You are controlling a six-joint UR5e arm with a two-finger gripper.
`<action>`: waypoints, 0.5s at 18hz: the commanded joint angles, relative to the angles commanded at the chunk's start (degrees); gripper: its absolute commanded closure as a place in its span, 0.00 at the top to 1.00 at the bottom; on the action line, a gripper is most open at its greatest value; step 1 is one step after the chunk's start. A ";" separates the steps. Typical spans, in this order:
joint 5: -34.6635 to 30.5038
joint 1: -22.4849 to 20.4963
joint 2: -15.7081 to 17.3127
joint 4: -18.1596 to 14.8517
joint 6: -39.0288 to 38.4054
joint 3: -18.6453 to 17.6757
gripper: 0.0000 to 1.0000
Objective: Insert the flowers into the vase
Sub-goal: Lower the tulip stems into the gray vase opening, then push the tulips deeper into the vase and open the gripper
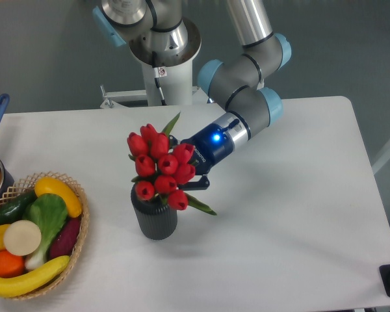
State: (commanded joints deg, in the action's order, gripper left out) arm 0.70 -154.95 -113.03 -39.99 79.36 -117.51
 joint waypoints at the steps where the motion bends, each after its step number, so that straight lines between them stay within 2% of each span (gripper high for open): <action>1: 0.00 0.09 -0.18 0.00 0.18 -0.17 0.22; 9: 0.00 0.79 0.09 0.09 0.18 -0.35 0.22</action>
State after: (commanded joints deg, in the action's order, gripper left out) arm 0.70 -154.16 -112.94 -39.90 79.54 -117.86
